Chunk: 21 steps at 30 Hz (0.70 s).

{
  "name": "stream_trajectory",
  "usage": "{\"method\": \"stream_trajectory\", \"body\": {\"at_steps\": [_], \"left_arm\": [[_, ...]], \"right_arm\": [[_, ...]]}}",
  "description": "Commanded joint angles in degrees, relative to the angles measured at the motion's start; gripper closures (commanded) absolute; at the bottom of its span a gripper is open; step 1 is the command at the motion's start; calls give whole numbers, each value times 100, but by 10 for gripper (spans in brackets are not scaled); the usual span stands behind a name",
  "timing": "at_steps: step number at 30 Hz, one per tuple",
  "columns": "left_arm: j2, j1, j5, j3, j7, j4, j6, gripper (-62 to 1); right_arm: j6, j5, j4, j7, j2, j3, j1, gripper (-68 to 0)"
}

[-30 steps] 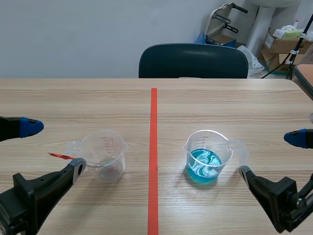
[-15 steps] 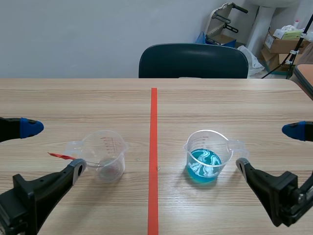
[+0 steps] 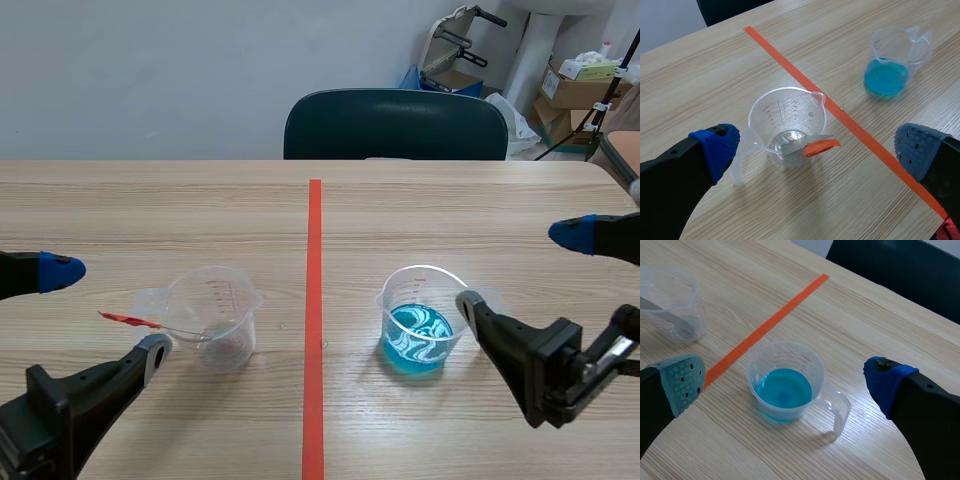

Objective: Do the redox reaction experiment

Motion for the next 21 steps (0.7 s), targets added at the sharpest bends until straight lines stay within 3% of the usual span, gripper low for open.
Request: {"method": "stream_trajectory", "body": {"at_steps": [1, 3, 10, 16, 21], "left_arm": [[-17, 118, 83, -17, -249, 42, 11, -623], [-15, 245, 236, -70, -492, 42, 11, -623], [-31, 955, 251, -750, -1539, 42, -17, -623], [-166, 1687, 444, -1346, -2227, -101, -448, -623], [-190, 2304, 719, -1799, -3198, -402, -719, -623]], "right_arm": [[-20, 22, 79, 63, 74, -70, 138, -679], [-20, 22, 79, 39, 74, -205, 256, -679], [-22, 20, 63, -162, 74, -758, 745, -679], [-20, 17, -94, -284, 74, -1257, 1270, -679], [-20, 20, -376, -282, 72, -1740, 1729, -679]]}}
